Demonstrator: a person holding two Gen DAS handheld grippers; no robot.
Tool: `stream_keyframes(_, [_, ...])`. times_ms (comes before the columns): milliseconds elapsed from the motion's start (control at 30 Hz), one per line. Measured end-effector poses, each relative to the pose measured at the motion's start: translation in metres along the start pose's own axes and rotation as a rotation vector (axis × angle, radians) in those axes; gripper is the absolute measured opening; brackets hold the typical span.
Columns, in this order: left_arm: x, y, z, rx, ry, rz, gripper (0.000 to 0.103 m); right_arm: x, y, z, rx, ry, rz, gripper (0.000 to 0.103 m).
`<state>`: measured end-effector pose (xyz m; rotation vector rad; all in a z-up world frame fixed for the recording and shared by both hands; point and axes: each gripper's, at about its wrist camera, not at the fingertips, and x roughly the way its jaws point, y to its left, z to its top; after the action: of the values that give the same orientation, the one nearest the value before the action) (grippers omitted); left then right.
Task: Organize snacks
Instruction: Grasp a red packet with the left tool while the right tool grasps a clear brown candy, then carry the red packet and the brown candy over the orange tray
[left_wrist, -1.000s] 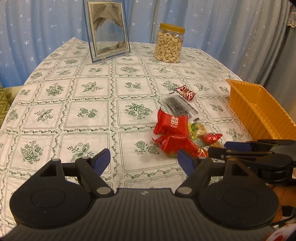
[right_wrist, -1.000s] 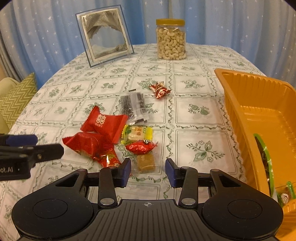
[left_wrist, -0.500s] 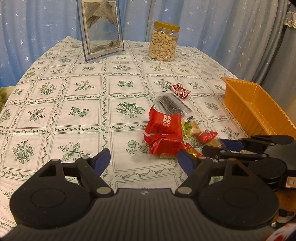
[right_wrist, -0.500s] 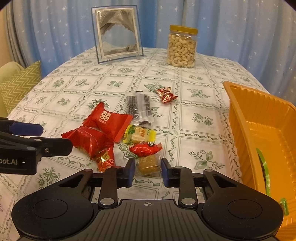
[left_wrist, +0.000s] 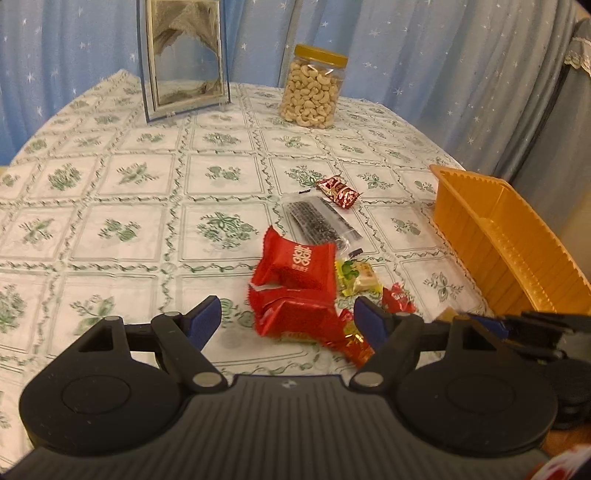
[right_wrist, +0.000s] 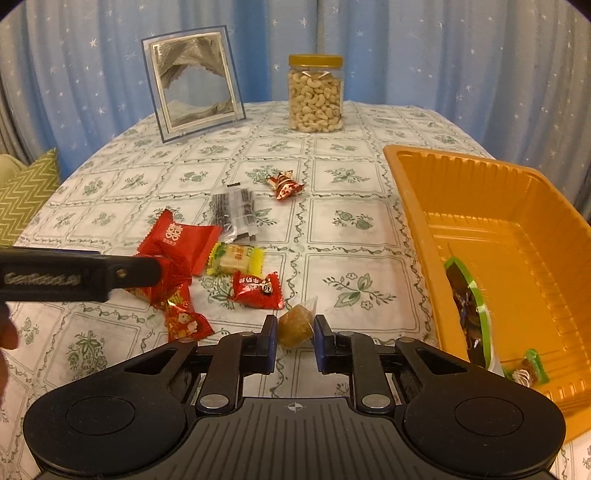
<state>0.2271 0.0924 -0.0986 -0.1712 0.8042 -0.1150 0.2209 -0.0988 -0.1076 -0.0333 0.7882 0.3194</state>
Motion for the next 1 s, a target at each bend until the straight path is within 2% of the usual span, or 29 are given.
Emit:
stream_keyframes(33, [0.003, -0.001, 0.0, -0.004, 0.002, -0.001, 0.076, -0.001, 0.0, -0.001, 0.001, 0.002, 0.001, 0.02])
stream_keyframes(67, [0.006, -0.002, 0.0, -0.002, 0.006, 0.002, 0.072, -0.001, -0.001, -0.001, 0.003, 0.003, 0.002, 0.02])
stream_keyframes(100, [0.008, -0.003, 0.0, 0.004, 0.01, 0.012, 0.063, -0.001, -0.001, -0.001, 0.005, 0.003, 0.001, 0.02])
stream_keyframes(200, [0.013, -0.004, -0.002, 0.011, 0.027, 0.019, 0.048, -0.003, -0.001, -0.001, 0.005, 0.004, 0.004, 0.02])
stream_keyframes(300, [0.011, -0.005, -0.003, 0.02, 0.026, 0.03, 0.043, -0.003, -0.001, -0.001, 0.009, 0.001, 0.002, 0.02])
stream_keyframes(600, [-0.012, -0.001, -0.009, 0.022, 0.023, 0.096, 0.039, -0.019, 0.001, 0.0, 0.014, -0.019, 0.007, 0.02])
stream_keyframes(1000, [-0.064, -0.024, -0.017, -0.025, -0.018, 0.091, 0.039, -0.065, 0.001, -0.003, 0.008, -0.066, 0.012, 0.02])
